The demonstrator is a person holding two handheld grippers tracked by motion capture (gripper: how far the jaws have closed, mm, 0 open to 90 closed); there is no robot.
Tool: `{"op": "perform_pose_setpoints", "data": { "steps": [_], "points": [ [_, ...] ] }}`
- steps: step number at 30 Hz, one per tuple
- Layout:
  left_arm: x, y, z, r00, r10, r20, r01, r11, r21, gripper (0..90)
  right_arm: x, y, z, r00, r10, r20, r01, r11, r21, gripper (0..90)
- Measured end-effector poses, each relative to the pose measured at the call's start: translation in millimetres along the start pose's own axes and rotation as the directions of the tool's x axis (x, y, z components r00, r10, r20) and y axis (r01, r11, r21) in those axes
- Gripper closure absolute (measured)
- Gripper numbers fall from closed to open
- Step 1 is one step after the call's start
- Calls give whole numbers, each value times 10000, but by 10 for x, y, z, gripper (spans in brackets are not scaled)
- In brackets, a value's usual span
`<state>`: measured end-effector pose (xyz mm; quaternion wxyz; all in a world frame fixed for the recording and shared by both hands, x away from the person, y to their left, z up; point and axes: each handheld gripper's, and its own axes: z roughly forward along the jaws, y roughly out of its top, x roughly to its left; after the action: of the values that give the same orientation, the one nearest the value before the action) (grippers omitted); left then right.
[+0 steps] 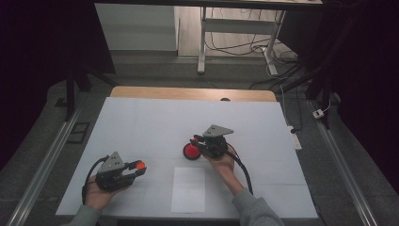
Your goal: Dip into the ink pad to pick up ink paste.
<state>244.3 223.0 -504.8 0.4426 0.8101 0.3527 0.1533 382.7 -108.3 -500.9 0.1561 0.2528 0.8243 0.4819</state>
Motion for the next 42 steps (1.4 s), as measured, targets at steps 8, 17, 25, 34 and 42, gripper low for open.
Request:
{"op": "perform_pose_setpoints", "data": {
  "steps": [8,17,25,34,42],
  "points": [
    [-3,-1,3,10000,38,6,-38,10000,17,653,54,-61,116,9997,-240,-78,245,9976,653,724],
    [-1,-1,-1,10000,23,31,-23,10000,18,653,64,-100,171,9996,-259,-69,264,9953,930,724],
    [1,-3,2,10000,20,31,-20,10000,32,653,69,-129,207,9994,-346,-67,351,9932,1114,725],
    [-6,-4,12,10000,10,32,-10,10000,76,653,82,-142,205,9992,-391,47,383,9929,1126,727],
    [-8,-6,14,10000,19,34,-20,10000,92,653,97,-151,205,9989,-460,128,444,9932,1073,728]
  ]
}}
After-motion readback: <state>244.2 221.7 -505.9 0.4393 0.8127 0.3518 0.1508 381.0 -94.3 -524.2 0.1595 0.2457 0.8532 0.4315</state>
